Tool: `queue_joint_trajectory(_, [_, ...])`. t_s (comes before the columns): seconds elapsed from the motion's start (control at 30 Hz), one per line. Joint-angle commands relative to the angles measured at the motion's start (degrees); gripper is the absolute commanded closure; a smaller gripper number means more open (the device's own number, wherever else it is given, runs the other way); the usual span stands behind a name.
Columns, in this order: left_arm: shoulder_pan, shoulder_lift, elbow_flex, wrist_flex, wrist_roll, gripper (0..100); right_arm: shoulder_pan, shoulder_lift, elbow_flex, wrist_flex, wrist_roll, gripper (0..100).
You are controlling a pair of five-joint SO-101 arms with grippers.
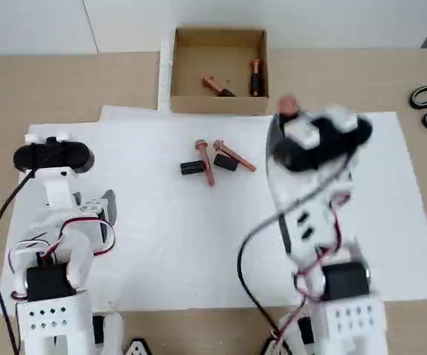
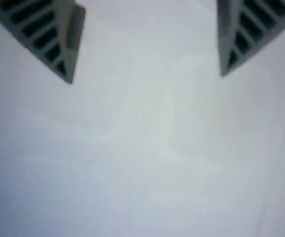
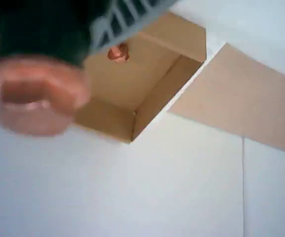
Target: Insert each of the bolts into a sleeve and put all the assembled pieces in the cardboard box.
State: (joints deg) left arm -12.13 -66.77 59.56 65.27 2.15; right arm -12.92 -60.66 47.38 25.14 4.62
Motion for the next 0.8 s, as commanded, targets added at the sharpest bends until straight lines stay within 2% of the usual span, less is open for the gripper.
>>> queue_joint_trajectory(0.0, [-0.4,-0.2,0.7,-1.3,-0.3,82,0.3,14.6,-14.8,-3.6,0.4,99.5])
queue_joint_trajectory(0.5, [-0.4,-0.3,1.5,-1.1,-0.3,82,0.3,67.1,-54.0,-12.4,0.4,99.5])
queue_joint_trajectory(0.77, [-0.4,-0.3,1.5,-1.1,-0.3,82,0.3,88.5,-69.2,-14.1,0.4,99.5])
